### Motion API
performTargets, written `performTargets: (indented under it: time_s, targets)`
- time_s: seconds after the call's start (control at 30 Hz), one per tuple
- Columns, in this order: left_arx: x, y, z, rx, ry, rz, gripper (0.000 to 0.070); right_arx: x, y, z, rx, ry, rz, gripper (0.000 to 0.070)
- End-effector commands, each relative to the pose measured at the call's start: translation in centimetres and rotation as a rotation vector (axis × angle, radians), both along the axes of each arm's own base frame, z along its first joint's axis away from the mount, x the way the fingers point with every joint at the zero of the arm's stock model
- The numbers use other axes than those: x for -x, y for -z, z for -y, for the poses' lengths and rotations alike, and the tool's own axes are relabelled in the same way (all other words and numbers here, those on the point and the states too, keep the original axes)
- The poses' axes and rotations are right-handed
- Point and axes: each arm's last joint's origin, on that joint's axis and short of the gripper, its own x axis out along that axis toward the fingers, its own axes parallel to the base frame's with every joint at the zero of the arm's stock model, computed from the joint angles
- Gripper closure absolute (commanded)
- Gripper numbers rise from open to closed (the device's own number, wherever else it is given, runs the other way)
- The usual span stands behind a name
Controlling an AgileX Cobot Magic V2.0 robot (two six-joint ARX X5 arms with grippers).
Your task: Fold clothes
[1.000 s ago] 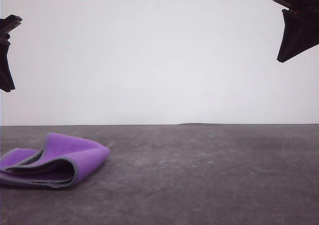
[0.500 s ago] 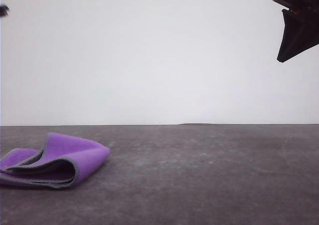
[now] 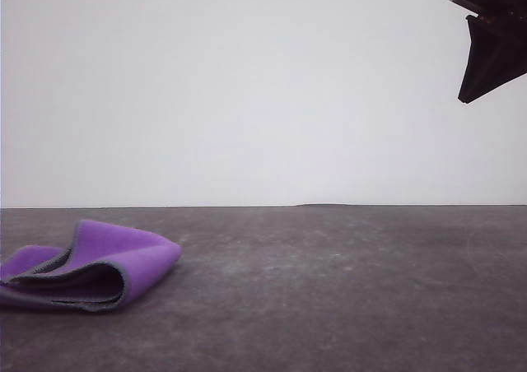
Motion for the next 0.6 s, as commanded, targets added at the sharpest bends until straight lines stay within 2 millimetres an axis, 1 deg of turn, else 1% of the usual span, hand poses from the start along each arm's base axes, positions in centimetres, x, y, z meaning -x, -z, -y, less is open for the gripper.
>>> performTargets:
  time_s: [0.0, 0.07, 0.17, 0.3, 0.57]
  targets:
    - [0.9, 0.8, 0.0, 0.014, -0.011, 0.056, 0.0683, -0.4, -0.2, -0.1, 0.002, -0.01, 0.01, 0.0692]
    - [1.6, 2.1, 0.0, 0.015, -0.012, 0.087, 0.0684, -0.4, -0.2, -0.1, 0.002, -0.01, 0.01, 0.0692]
    - [2.3, 3.7, -0.1, 0.02, -0.016, 0.107, 0.0684, -0.4, -0.2, -0.1, 0.002, -0.01, 0.01, 0.0692]
    - [2.6, 5.2, -0.2, 0.02, -0.033, 0.12, 0.0683, -0.4, -0.2, -0.1, 0.002, -0.01, 0.01, 0.0692]
    - [3.0, 5.8, -0.6, 0.009, -0.075, 0.165, 0.0683, -0.4, -0.2, -0.1, 0.002, -0.01, 0.01, 0.0692]
